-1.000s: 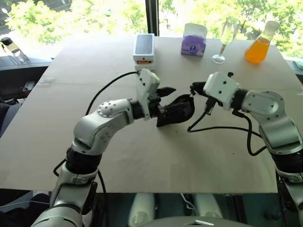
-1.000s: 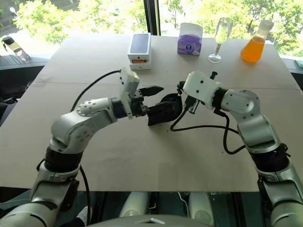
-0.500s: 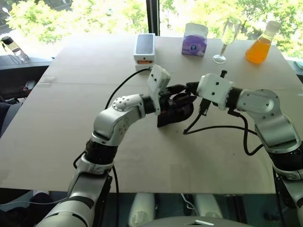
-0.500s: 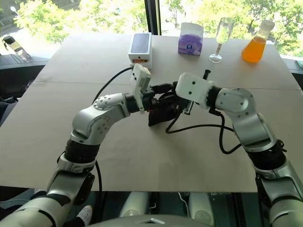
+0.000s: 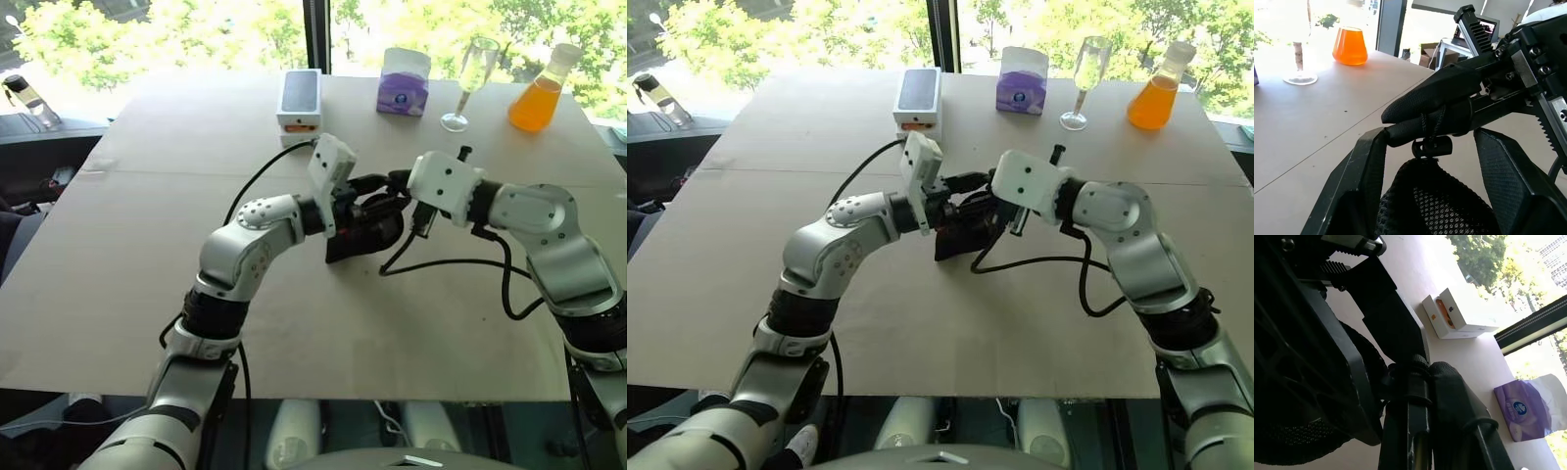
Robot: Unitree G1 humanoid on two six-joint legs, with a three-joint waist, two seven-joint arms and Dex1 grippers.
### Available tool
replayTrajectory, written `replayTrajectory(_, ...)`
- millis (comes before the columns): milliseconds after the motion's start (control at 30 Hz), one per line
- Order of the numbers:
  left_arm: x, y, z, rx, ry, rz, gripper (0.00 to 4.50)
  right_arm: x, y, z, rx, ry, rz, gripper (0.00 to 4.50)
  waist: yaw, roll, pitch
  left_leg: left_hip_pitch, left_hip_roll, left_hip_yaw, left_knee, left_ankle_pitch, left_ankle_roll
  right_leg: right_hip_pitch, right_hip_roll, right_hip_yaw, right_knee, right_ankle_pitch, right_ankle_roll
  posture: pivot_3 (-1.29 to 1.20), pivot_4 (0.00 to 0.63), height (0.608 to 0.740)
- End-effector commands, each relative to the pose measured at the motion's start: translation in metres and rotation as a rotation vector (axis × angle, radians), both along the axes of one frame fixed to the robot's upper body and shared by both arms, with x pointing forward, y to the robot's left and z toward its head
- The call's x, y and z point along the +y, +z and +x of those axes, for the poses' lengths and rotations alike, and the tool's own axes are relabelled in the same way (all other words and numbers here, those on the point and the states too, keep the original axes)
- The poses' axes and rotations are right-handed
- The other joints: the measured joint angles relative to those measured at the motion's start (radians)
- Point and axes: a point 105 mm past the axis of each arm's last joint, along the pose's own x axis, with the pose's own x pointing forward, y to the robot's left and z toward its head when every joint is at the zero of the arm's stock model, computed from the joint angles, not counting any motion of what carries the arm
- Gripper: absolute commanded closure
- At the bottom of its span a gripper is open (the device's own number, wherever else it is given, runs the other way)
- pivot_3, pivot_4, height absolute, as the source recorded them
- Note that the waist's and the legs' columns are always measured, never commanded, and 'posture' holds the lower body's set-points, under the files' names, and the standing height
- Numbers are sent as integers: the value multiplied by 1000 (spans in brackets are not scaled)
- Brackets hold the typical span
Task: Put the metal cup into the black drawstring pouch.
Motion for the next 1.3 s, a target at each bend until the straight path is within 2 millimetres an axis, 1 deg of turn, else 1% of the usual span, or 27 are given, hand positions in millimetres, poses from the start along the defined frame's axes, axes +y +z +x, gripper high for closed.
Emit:
replayTrajectory(33,1,19,0,-73,-7,-31,1594,-6,16,2,-61,-32,12,4500,0,0,0,0,0,0,0,0,0,0,0,0,0,0,0,0,150,737)
replayTrajectory(67,0,19,0,-74,-9,-31,2118,-7,15,3,-60,-36,9,4500,0,0,0,0,0,0,0,0,0,0,0,0,0,0,0,0,150,737)
replayTrajectory(100,0,19,0,-75,-10,-31,2288,-8,14,3,-59,-40,9,4500,0,0,0,0,0,0,0,0,0,0,0,0,0,0,0,0,150,737)
replayTrajectory(133,0,19,0,-75,-10,-31,2770,-8,14,3,-58,-42,9,4500,0,0,0,0,0,0,0,0,0,0,0,0,0,0,0,0,150,737)
replayTrajectory(167,0,20,-1,-74,-14,-34,3068,-8,13,3,-56,-43,8,4500,0,0,0,0,0,0,0,0,0,0,0,0,0,0,0,0,150,737)
replayTrajectory(233,-1,20,-1,-72,-20,-38,3993,-8,11,3,-54,-43,8,4500,0,0,0,0,0,0,0,0,0,0,0,0,0,0,0,0,150,737)
replayTrajectory(267,-1,20,-1,-72,-21,-38,4353,-7,11,3,-53,-43,8,4500,0,0,0,0,0,0,0,0,0,0,0,0,0,0,0,0,150,737)
replayTrajectory(400,-2,19,-3,-69,-31,-41,4462,-8,10,3,-48,-46,8,4500,0,0,0,0,0,0,0,0,0,0,0,0,0,0,0,0,150,737)
replayTrajectory(700,-1,15,-4,-62,-38,-31,4462,-10,8,4,-38,-62,19,4500,0,0,0,0,0,0,0,0,0,0,0,0,0,0,0,0,150,737)
replayTrajectory(733,0,14,-3,-44,-35,-35,4462,-10,8,4,-37,-63,21,4500,0,0,0,0,0,0,0,0,0,0,0,0,0,0,0,0,150,737)
replayTrajectory(767,2,12,-4,16,-52,-60,4462,-10,8,4,-36,-63,22,4500,0,0,0,0,0,0,0,0,0,0,0,0,0,0,0,0,150,737)
replayTrajectory(800,3,12,-7,29,-73,-59,4462,-10,8,4,-35,-64,23,4500,0,0,0,0,0,0,0,0,0,0,0,0,0,0,0,0,150,737)
replayTrajectory(833,3,11,-11,36,-94,-51,3712,-10,8,4,-34,-65,23,4500,-1,0,0,0,0,0,0,0,0,0,0,0,0,0,0,0,150,737)
replayTrajectory(900,5,11,-11,13,-73,-39,2966,-10,7,4,-32,-65,24,4500,-1,0,0,0,0,0,0,0,0,0,0,0,1,0,0,0,150,737)
replayTrajectory(933,6,12,-9,16,-59,-43,2364,-10,7,4,-31,-65,25,4500,-1,0,0,0,0,0,0,0,0,0,0,0,1,0,0,0,150,737)
replayTrajectory(1000,6,12,-10,21,-59,-38,1453,-10,7,4,-30,-63,28,4500,0,0,0,0,0,0,1,0,0,0,0,0,1,0,0,0,150,737)
replayTrajectory(1200,4,17,-9,-48,-36,-12,1453,-10,6,5,-25,-65,28,4500,0,0,0,0,0,0,1,0,0,0,0,0,1,0,0,0,150,737)
replayTrajectory(1300,4,17,-3,-173,14,71,1453,-13,3,7,28,-93,43,4500,0,0,0,0,0,0,1,0,0,0,0,0,1,0,0,0,150,737)
